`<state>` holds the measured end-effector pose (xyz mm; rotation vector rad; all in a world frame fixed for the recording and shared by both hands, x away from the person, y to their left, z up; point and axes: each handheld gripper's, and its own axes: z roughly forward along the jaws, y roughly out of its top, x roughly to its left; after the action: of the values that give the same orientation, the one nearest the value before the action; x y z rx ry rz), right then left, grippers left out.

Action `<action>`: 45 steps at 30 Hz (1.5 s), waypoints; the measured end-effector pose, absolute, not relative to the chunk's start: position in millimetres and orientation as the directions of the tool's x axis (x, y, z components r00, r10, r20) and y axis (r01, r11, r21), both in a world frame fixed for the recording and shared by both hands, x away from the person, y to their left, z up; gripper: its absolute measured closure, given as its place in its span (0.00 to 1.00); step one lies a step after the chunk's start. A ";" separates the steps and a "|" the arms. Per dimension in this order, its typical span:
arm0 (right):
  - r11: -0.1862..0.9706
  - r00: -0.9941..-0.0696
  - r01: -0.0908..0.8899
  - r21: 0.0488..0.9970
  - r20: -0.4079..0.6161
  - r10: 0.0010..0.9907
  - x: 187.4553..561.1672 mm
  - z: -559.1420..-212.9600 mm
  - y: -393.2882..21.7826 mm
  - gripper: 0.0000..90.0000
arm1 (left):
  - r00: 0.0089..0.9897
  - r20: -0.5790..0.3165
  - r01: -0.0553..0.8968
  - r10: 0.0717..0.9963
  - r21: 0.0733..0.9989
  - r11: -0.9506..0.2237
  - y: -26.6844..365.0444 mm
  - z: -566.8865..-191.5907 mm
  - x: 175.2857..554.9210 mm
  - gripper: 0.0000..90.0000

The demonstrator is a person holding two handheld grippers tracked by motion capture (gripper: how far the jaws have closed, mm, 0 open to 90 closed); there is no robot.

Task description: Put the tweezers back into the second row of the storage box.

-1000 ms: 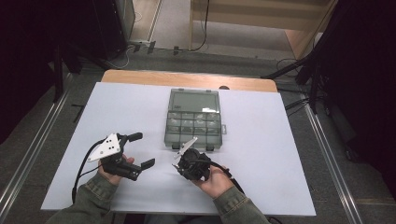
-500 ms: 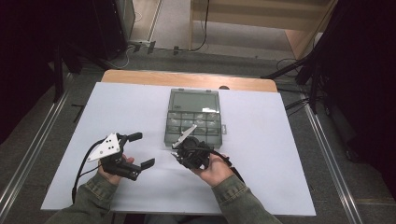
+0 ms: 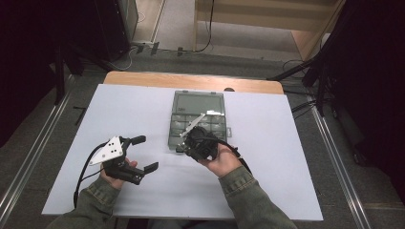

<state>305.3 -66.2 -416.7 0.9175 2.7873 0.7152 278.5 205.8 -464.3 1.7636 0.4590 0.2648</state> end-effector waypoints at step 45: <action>0.788 -0.793 0.540 0.295 -0.136 0.594 370.3 -437.5 -67.6 0.96 | 0.898 -0.066 0.163 0.436 0.968 -0.191 204.2 -465.0 277.8 0.00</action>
<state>370.3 -67.6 -437.5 0.8867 2.7573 0.3567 277.8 204.2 -465.0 1.7658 0.4539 0.2603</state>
